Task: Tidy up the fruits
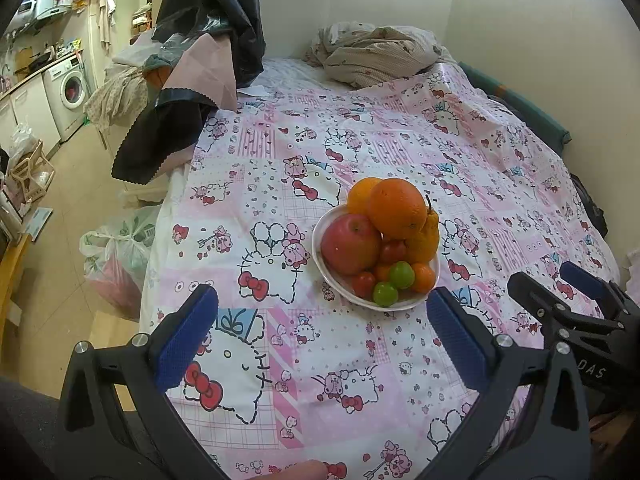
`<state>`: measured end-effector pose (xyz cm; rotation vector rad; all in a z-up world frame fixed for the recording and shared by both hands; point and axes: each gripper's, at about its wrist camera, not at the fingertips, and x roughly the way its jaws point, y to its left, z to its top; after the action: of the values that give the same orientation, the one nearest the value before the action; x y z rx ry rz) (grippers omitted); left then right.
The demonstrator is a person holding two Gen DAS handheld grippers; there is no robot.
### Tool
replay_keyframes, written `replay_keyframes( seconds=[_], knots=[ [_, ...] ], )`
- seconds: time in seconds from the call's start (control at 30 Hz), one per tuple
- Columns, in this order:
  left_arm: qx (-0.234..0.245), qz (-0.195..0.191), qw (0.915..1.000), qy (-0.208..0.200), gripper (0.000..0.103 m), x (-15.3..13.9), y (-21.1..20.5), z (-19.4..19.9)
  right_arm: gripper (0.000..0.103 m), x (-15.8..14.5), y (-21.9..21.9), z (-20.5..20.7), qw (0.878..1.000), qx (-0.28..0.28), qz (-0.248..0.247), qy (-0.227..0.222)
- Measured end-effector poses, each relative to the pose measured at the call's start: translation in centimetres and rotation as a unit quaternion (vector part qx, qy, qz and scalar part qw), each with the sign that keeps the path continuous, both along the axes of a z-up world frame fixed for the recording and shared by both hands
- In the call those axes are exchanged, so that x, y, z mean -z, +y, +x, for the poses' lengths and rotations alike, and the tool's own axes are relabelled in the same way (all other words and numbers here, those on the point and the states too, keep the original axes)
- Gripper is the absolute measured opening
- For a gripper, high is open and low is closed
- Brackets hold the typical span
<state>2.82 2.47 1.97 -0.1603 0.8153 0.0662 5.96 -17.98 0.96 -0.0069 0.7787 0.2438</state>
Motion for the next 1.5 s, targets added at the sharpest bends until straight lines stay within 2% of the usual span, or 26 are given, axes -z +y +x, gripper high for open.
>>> replay_keyframes(
  seconds=[1.5],
  knots=[
    [0.006,0.001,1.0000,-0.004,0.103,-0.34,-0.40,-0.19,0.103,0.17,-0.20,0.08,1.000,0.000,-0.009,0.000]
  ],
)
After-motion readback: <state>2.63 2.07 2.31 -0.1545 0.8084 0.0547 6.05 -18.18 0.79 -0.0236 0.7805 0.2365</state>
